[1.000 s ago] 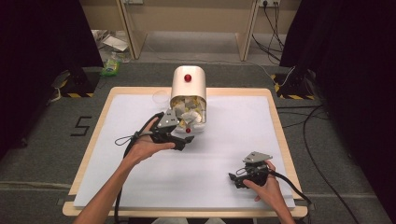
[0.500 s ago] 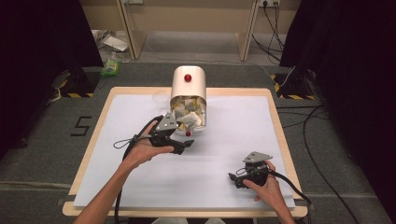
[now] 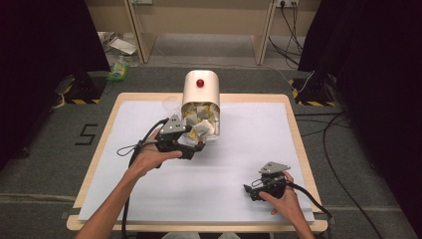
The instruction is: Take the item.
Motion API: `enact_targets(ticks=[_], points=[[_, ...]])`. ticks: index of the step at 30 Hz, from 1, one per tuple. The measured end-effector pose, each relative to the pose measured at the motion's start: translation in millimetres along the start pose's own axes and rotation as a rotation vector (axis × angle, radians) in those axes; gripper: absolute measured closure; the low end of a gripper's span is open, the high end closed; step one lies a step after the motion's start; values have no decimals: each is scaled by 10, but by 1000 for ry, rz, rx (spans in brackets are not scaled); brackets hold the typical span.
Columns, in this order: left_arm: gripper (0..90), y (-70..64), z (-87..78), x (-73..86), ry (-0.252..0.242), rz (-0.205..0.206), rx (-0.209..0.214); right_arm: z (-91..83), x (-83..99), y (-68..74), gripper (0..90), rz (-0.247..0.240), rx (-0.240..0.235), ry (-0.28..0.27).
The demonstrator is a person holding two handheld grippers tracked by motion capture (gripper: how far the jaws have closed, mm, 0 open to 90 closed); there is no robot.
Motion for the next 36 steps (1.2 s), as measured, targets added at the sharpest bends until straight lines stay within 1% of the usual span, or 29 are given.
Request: enact_targets(ticks=[1,3,4,6,7,8,9,10,11,12,13,14,15,16,17,20,24,27,30,31,32,34,35,36], points=[[230,41,-7,-56,-11,-5,-9,-1,0,-5,36,-5,1,1],[245,90,-2,-103,-15,-10,-21,-1,0,-5,35,-5,1,1],[253,90,-2,-103,-15,-10,-21,-2,0,-4,36,-4,1,1],[267,178,19,-152,-12,-30,-42,-3,1,0,36,1,0,2],[278,178,19,-152,-12,-30,-42,-3,1,0,36,1,0,2],[297,216,28,-168,-11,-38,-53,-2,1,0,35,1,0,2],[311,291,57,-190,-2,-53,-77,-2,0,-2,35,-1,0,2],[325,291,57,-190,-2,-53,-77,-2,0,-2,35,-2,0,2],[342,336,105,-194,15,-53,-93,-2,1,0,35,0,0,3],[355,349,135,-184,30,-48,-96,-2,0,-2,35,-2,0,2],[361,349,135,-184,30,-48,-96,-2,0,-2,35,-2,0,2],[371,370,189,-167,54,-44,-105,-2,0,-2,35,-2,0,2],[380,370,189,-167,54,-44,-105,-2,0,-2,35,-2,0,2],[380,378,214,-157,64,-46,-109,-2,0,-2,35,-2,0,2],[407,390,258,-132,82,-48,-114,-2,0,-2,35,-2,0,2],[423,384,300,-114,93,-50,-111,-2,0,-2,35,-2,0,2],[484,371,345,-102,108,-45,-111,-2,0,-2,35,-2,0,2],[517,384,401,-68,129,-53,-110,-2,1,-2,35,-2,1,2],[583,394,424,-44,142,-55,-109,-2,0,-2,35,-3,1,2],[583,400,434,-34,145,-57,-109,-2,0,-2,35,-2,1,2],[653,412,445,-19,149,-56,-113,-2,0,-3,35,-4,1,2],[724,428,448,-20,142,-53,-121,-2,0,-2,35,-3,1,2],[757,428,448,-20,142,-53,-121,-2,0,-2,35,-3,1,2],[757,434,446,-24,138,-49,-124,-2,0,-2,35,-3,1,2]])
Point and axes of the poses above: each handheld gripper's, and its own axes: z roughly forward along the jaws, x roughly out of its underside, y roughly to its left, the point moved 10 cm from there along z, roughly forward along the jaws, and after that the axes turned 1 degree about -y, right-handed, at the moved point
